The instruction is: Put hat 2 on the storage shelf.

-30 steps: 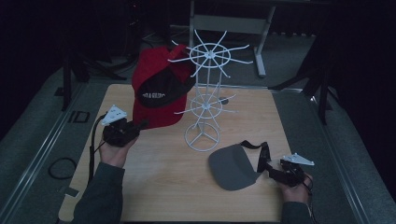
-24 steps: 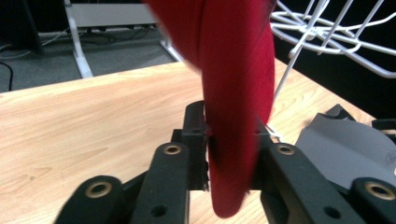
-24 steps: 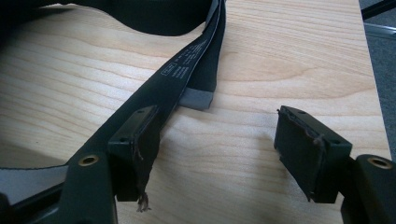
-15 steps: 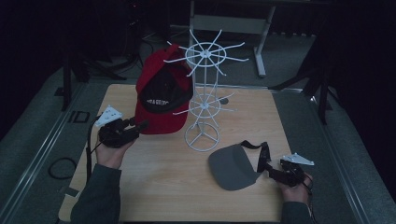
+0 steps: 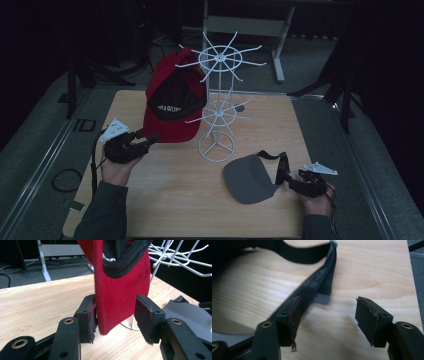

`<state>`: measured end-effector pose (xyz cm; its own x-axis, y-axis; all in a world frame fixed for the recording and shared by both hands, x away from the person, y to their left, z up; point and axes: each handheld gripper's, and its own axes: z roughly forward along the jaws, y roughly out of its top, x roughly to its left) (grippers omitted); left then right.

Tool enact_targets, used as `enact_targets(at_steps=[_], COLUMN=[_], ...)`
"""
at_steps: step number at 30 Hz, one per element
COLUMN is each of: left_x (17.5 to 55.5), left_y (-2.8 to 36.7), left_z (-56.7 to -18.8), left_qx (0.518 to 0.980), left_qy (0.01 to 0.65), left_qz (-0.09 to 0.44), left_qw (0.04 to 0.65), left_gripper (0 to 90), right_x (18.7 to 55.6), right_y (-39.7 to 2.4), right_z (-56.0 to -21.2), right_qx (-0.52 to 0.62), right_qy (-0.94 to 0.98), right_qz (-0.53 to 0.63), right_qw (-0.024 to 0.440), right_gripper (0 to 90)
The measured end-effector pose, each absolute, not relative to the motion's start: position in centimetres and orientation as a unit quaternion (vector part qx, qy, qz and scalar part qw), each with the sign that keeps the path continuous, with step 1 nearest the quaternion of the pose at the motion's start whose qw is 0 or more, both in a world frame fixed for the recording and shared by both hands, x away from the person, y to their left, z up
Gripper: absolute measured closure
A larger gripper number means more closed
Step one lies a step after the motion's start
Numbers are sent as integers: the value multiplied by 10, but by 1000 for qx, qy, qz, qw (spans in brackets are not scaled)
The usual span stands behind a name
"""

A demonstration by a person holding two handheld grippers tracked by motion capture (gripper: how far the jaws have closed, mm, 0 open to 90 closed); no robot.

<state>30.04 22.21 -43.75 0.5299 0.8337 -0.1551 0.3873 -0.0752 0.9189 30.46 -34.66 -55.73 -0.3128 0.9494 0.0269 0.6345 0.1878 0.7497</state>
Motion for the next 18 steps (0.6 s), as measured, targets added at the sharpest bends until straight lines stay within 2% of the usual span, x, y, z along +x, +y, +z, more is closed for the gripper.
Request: enact_targets(at_steps=[8,18], left_x=[299,298], left_y=[225,226], left_z=[-438,-438], left_qx=[699,696], left_qy=[438,441], left_qz=[215,216], left_qw=[522,525], left_gripper=[528,525], right_x=[321,344], right_y=[-343,-341], right_z=[-553,-551], right_qx=[536,536], right_qy=[741,746], right_qz=[337,327], right_qw=[226,221], right_gripper=[479,543])
